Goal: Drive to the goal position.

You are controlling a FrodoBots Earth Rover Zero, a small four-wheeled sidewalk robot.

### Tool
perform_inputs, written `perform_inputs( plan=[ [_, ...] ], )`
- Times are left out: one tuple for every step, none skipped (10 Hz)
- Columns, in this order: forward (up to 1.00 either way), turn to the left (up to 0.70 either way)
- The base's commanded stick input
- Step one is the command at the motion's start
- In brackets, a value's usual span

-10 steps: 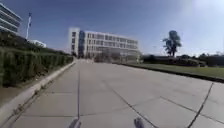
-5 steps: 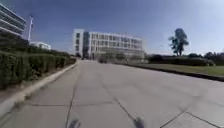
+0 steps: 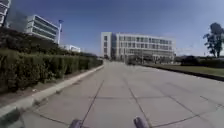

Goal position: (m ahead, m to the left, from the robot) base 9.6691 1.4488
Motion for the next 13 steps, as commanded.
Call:
perform_inputs(
  plan=[
    [1.00, 0.00],
    [1.00, 0.00],
    [1.00, 0.00],
    [1.00, 0.00],
    [1.00, 0.00],
    [1.00, 0.00],
    [1.00, 0.00],
    [1.00, 0.00],
    [1.00, 0.00],
    [1.00, 0.00],
    [1.00, -0.07],
    [1.00, -0.40],
    [1.00, -0.40]
  ],
)
